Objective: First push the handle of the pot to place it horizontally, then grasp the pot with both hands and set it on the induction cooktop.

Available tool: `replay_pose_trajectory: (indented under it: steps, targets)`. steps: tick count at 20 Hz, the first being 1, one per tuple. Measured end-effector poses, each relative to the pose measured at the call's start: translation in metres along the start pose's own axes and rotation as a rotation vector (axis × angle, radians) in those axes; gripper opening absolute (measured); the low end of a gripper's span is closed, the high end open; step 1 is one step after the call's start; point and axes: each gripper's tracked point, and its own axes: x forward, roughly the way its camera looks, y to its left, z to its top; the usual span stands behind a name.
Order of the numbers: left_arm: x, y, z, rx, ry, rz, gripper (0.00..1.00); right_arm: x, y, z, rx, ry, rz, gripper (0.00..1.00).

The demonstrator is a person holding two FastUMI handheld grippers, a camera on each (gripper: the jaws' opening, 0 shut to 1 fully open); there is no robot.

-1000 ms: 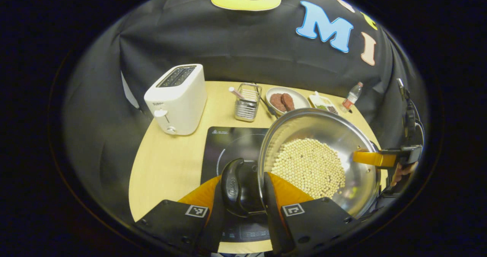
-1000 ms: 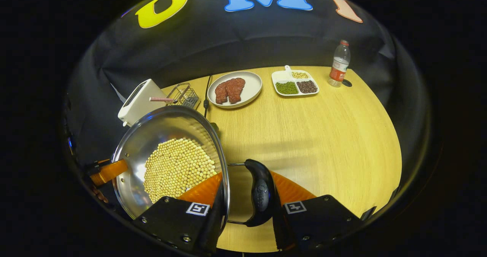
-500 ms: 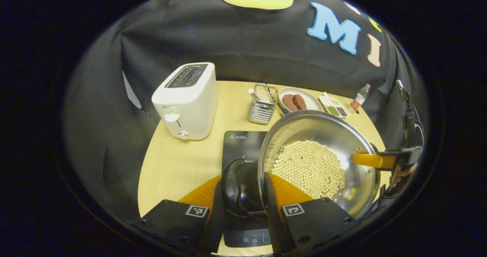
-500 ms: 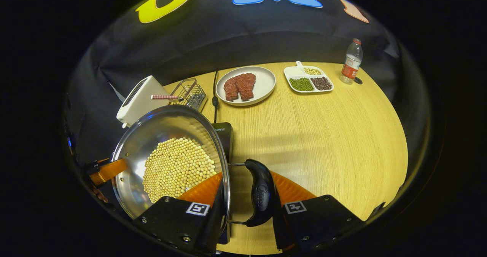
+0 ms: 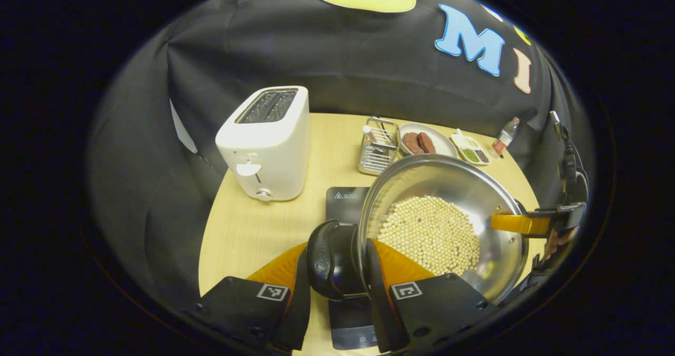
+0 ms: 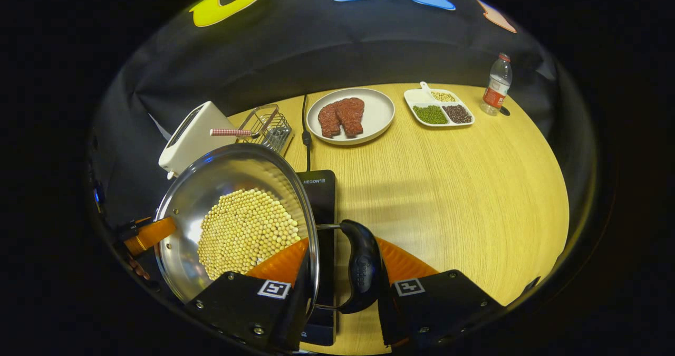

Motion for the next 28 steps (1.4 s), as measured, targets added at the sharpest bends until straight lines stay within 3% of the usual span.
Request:
replay_pose_trajectory:
  steps: [21,25,28]
  targets:
    - [0.033,0.025,-0.01,0.001,-0.033,-0.017,0.54,0.028,0.01,-0.012,0.013,-0.026,-0.016,0.57]
    - [0.036,0.029,-0.012,-0.053,-0.052,-0.034,0.56,0.03,0.012,-0.006,0.006,-0.06,-0.006,0.57]
    - [0.033,0.031,-0.012,-0.06,-0.069,-0.028,0.64,0.03,0.014,-0.001,-0.013,-0.083,0.0,0.58]
